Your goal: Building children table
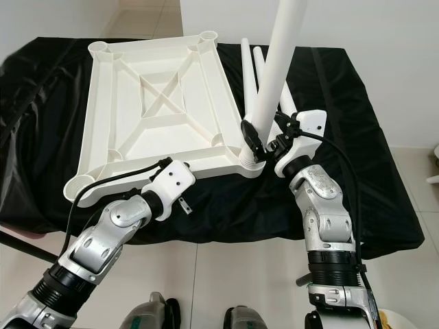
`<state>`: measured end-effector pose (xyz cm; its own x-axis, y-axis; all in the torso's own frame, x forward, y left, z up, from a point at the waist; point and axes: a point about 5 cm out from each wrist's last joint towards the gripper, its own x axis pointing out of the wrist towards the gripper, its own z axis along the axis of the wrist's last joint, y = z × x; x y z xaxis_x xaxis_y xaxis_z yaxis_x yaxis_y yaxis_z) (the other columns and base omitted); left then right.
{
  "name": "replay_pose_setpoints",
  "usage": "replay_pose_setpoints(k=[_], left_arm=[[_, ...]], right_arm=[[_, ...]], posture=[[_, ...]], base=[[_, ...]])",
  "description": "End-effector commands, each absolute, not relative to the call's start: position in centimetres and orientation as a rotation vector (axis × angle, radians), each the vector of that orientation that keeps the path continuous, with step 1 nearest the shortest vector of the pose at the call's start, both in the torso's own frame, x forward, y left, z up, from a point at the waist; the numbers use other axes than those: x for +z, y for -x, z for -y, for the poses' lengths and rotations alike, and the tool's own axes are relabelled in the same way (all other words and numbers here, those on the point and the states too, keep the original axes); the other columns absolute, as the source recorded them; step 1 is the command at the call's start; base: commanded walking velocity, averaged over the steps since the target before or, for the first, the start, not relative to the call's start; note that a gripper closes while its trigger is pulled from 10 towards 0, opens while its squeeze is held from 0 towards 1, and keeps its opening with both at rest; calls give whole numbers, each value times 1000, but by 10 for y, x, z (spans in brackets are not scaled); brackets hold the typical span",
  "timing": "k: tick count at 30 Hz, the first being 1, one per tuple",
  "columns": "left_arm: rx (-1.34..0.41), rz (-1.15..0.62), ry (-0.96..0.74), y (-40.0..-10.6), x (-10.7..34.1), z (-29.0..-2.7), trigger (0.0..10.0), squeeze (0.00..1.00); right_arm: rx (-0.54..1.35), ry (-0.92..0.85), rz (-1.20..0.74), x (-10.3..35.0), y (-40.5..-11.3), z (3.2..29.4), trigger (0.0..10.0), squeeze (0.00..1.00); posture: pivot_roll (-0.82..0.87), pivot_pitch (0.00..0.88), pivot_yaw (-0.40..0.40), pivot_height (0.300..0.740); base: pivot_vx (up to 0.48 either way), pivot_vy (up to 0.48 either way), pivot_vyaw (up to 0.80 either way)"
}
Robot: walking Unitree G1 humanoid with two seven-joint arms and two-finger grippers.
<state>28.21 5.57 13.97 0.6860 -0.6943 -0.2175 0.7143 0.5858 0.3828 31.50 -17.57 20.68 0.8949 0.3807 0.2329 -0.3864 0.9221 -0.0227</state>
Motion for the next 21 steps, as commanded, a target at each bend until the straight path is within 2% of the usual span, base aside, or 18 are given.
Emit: replay_pose_setpoints(k=[1, 7, 11, 21], left_arm=[[-978, -168, -485, -274, 118, -51, 10000, 0], [-975, -185, -489, -275, 116, -51, 10000, 0], [-1146, -282, -409, -260, 110, -48, 10000, 0], [-1286, -334, -338, -246, 109, -45, 10000, 0]], right_arm=[[391, -37, 232, 206, -313, 178, 10000, 0], [386, -40, 230, 206, -312, 178, 10000, 0], [365, -34, 221, 204, -313, 184, 10000, 0], [344, -31, 232, 209, -319, 186, 10000, 0]], posture=[[-82, 118, 78, 740], [-87, 121, 82, 740], [-92, 124, 85, 740], [-97, 131, 87, 740]], base=[[0, 0, 0], [0, 0, 0], [0, 0, 0], [0, 0, 0]])
